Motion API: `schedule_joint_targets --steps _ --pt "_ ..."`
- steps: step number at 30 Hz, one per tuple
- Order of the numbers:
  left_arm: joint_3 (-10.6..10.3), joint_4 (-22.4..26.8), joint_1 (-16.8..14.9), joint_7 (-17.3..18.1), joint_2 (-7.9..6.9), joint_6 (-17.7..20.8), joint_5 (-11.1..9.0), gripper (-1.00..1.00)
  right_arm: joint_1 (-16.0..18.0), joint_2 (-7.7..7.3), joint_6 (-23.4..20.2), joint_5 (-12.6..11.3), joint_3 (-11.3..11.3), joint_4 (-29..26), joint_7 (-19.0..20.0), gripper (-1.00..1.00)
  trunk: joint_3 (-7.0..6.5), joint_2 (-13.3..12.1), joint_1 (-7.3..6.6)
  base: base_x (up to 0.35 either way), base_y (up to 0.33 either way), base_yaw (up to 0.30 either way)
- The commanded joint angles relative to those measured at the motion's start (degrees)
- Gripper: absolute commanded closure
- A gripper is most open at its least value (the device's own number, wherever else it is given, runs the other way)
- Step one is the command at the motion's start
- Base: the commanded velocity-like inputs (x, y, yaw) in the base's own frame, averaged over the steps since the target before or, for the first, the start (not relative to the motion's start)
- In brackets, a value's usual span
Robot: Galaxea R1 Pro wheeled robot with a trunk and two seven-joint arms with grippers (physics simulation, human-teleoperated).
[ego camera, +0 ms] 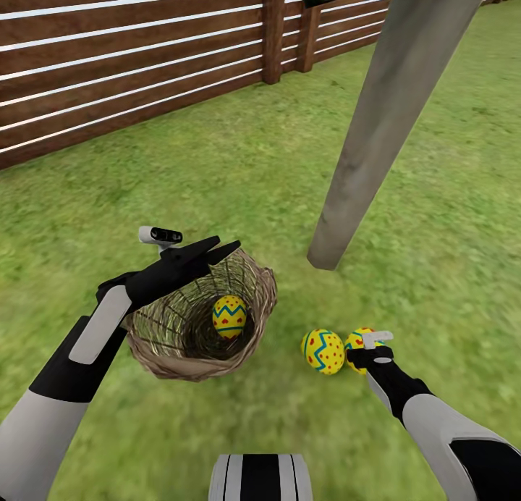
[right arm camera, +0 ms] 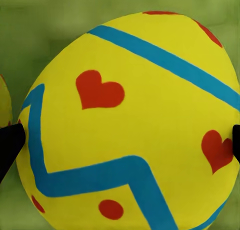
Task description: Take the three Easter eggs out of the wicker basket on the lawn in the garden, then place them on the lawn next to a single tree (choose any tree) so that all three eggs are next to the same tree and none are left in the basket.
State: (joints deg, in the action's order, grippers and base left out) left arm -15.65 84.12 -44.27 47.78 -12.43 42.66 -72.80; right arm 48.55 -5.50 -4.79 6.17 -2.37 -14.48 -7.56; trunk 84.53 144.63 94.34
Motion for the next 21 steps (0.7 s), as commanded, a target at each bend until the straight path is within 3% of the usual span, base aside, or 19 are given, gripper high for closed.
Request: schedule_joint_targets --steps 1,12,14,21 --pt "-0.1 0.0 0.0 0.0 -0.05 0.3 -0.4 -1.0 0.0 -0.03 -0.5 0.3 -0.1 0.7 -0.2 -1.0 0.04 0.0 0.01 0.0 0.0 0.0" --pt "-0.1 0.1 -0.1 0.7 -0.13 0.4 -0.4 -1.0 0.0 -0.12 -0.5 0.2 0.0 0.6 -0.2 -1.0 0.04 0.0 0.01 0.0 0.0 0.0" --pt "0.0 0.1 -0.1 3.0 -0.13 0.5 -0.4 -1.0 0.0 -0.04 -0.5 0.2 0.0 0.6 -0.2 -1.0 -0.41 0.0 -0.04 0.0 0.0 0.0" --pt "0.0 0.1 -0.1 3.5 -0.14 0.5 -0.4 -1.0 0.0 -0.03 -0.4 0.2 0.0 0.6 -0.2 -1.0 -1.96 -0.1 -0.22 0.0 0.0 0.0"
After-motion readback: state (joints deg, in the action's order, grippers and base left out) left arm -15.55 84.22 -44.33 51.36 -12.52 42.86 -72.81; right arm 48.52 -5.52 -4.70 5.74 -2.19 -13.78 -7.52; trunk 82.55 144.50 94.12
